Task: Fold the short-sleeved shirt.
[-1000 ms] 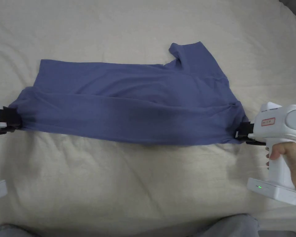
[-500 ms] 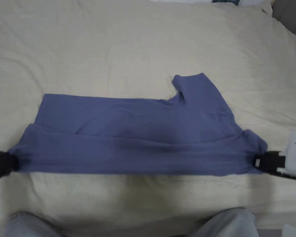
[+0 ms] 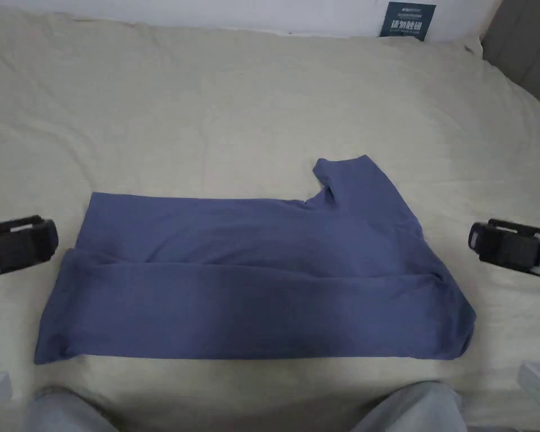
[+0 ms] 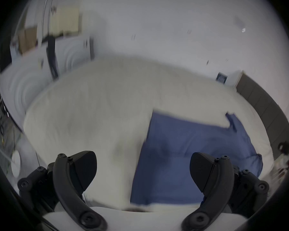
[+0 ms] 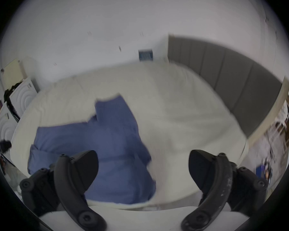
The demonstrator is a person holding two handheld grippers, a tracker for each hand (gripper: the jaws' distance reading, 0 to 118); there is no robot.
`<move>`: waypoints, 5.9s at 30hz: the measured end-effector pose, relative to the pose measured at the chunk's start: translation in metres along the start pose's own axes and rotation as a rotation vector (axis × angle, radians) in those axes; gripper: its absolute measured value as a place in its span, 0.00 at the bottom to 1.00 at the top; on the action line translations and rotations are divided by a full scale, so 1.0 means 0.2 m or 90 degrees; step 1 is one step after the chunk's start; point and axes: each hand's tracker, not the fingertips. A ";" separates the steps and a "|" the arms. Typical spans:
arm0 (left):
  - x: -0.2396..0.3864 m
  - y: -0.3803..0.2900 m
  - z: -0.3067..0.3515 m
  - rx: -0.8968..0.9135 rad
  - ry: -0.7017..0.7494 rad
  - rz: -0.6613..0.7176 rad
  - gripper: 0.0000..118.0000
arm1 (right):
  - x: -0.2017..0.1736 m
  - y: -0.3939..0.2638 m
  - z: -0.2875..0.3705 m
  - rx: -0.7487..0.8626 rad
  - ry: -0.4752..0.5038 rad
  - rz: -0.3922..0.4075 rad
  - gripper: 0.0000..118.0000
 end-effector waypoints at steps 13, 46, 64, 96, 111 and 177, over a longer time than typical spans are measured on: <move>0.51 0.07 0.16 0.297 -0.025 -0.083 0.97 | -0.42 0.06 0.26 0.330 0.044 0.021 1.00; 0.25 0.43 -1.02 -0.223 -0.063 -0.074 1.00 | -0.59 0.02 -0.13 0.168 0.084 0.029 0.01; 0.24 0.25 -1.48 -0.312 -0.017 -0.049 0.02 | -0.52 0.07 -0.43 0.081 0.038 -0.001 0.01; 0.13 0.39 -1.08 -0.208 -0.098 0.028 0.02 | -0.21 0.36 -1.54 -0.278 0.000 -0.017 0.02; -0.08 0.05 -0.42 -0.161 -0.108 0.087 0.02 | 0.07 0.07 -0.35 -0.106 0.113 -0.086 0.02; -0.51 -0.41 -0.34 -0.088 -0.277 0.328 1.00 | -0.55 -0.14 0.09 0.177 0.078 0.000 0.01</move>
